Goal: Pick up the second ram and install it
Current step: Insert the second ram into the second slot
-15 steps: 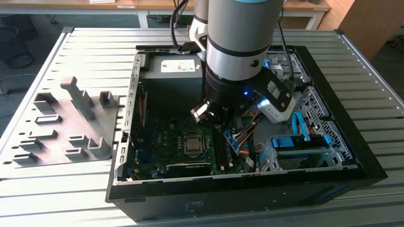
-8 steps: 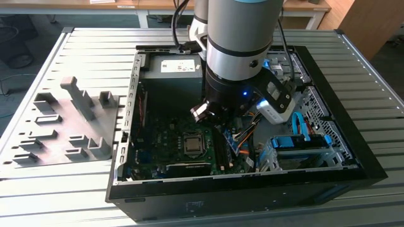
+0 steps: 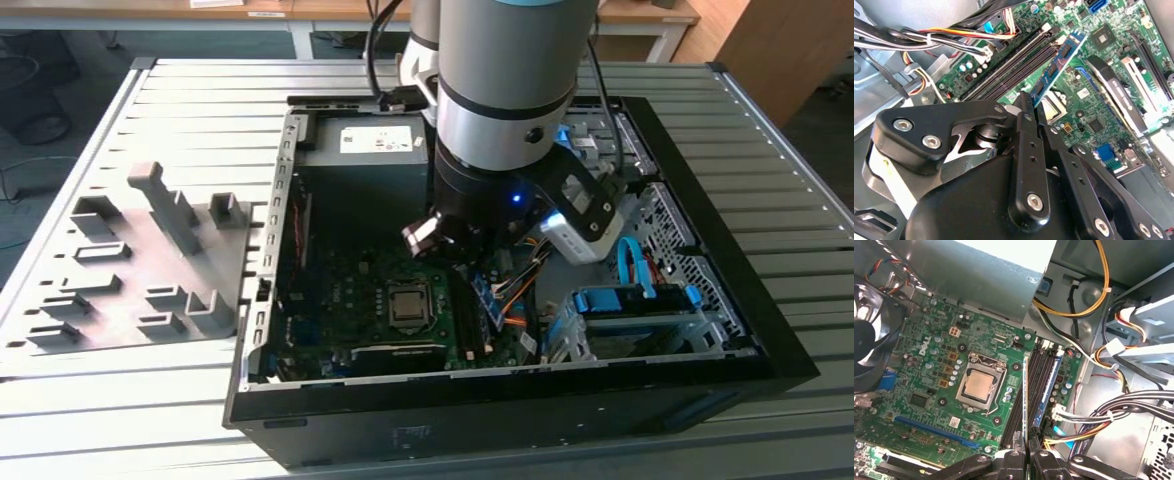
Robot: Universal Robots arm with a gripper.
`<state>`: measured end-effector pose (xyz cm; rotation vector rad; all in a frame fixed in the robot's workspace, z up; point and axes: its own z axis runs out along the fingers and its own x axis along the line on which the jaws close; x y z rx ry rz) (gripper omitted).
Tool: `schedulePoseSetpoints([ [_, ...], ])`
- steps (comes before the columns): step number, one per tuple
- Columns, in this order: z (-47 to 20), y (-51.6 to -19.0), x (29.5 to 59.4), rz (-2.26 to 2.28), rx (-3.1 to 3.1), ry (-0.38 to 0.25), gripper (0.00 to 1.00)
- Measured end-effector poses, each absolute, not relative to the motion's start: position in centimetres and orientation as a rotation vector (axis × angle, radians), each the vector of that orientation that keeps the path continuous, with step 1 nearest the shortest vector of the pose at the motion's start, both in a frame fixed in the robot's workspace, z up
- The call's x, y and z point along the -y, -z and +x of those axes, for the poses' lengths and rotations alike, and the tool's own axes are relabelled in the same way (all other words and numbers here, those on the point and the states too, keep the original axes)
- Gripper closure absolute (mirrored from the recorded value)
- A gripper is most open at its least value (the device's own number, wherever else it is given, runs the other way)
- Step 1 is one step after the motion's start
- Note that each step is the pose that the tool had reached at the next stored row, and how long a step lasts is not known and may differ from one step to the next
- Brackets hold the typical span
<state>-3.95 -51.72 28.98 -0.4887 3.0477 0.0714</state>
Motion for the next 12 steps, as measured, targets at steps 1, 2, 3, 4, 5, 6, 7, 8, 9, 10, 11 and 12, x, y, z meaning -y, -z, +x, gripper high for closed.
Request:
schedulePoseSetpoints([
  [1,-3.95,-28.98,51.72,-0.483,-3.048,-0.071,0.86],
  [2,-3.95,-28.98,51.72,-0.477,-3.049,-0.071,0.86],
  [3,-3.95,-28.98,51.72,-0.472,-3.050,-0.071,0.86],
  [4,-3.95,-28.98,51.73,-0.466,-3.051,-0.071,0.86],
  [5,-3.95,-28.98,51.72,-0.461,-3.052,-0.071,0.86],
  [6,-3.95,-28.98,51.73,-0.455,-3.052,-0.070,0.86],
  [7,-3.95,-28.98,51.72,-0.450,-3.053,-0.070,0.86],
  [8,-3.95,-28.98,51.72,-0.445,-3.054,-0.070,0.86],
  [9,-3.95,-28.98,51.72,-0.439,-3.055,-0.070,0.86],
  [10,-3.95,-28.98,51.73,-0.433,-3.055,-0.070,0.86],
  [11,-3.95,-28.98,51.73,-0.427,-3.056,-0.070,0.86],
  [12,-3.95,-28.98,51.73,-0.422,-3.057,-0.070,0.86],
])
